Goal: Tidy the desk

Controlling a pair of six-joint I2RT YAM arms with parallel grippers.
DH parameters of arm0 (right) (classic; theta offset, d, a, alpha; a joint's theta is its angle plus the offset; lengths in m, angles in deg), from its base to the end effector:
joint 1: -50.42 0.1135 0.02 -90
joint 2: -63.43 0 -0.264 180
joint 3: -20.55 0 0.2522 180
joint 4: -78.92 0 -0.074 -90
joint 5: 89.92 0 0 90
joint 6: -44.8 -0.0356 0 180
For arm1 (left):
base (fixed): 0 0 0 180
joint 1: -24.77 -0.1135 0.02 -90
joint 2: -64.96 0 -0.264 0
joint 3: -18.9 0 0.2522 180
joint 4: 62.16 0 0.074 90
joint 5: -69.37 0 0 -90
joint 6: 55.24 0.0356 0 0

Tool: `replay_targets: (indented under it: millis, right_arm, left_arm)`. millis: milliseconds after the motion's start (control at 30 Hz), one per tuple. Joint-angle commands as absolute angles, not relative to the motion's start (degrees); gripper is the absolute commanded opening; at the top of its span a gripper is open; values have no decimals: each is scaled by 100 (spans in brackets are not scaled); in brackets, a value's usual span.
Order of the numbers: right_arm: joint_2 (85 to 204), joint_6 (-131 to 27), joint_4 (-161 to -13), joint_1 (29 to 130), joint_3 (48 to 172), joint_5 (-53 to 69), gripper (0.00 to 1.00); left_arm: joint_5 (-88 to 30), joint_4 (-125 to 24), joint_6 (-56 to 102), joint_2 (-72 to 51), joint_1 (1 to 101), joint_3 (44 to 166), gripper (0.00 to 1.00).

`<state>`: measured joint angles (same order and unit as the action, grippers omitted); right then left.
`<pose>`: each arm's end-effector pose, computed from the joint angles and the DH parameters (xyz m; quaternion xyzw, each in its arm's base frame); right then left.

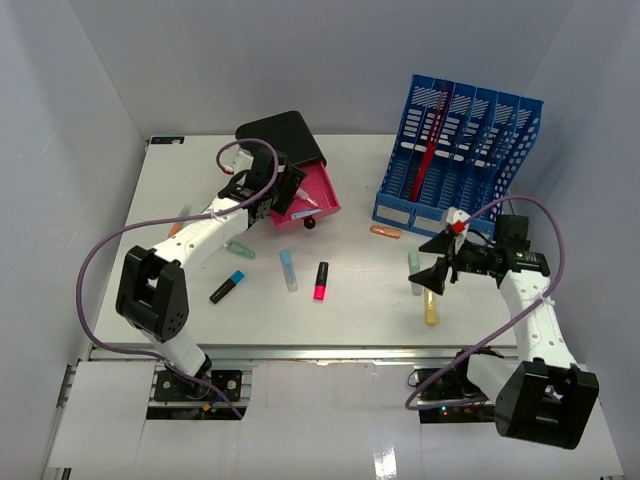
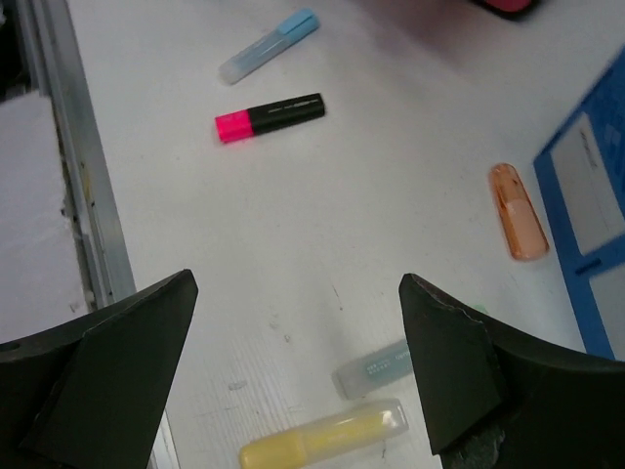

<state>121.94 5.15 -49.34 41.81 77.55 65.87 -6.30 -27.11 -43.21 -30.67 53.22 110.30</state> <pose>0.1900 0.0041 0.2610 -0.4439 0.6836 0.3184 0.4841 0.3395 -0.1739 0.2889 -0.4240 0.7918 -0.2728 0.3448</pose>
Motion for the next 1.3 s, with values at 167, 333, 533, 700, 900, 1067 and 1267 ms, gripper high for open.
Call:
replay_targets:
  millis: [167,333,533,700,900,1067,1267]
  right_arm:
    - [12862,3176,-5719,6302,7960,3731,93]
    - [14386,3409,-5748,6381,8930,3271,83]
    - [15457,3203,-5904,6619,9795,2663,80]
    - [16030,2734,-6267,6937,10092,2054,79]
    - [16604,2257,-6528,7247,10370,1489,77]
    - [17025,1848,-6526,7292,10747,1155,74]
    - [17263,1709,-6465,7293,10888,920,74]
  left_arm:
    - [-2196,-4864,-890,-168,5262,8926,90]
    - [-2304,-4503,297,1899,5216,7677,98]
    - [-1818,-3457,936,3490,5194,7025,98]
    - [-1533,-3279,1167,3935,5202,6595,98]
    - [-1436,-3270,1306,3973,5202,6597,98]
    - [-1430,-3206,1280,3962,5202,6625,98]
    - [-1404,-3205,1243,4061,5202,6614,98]
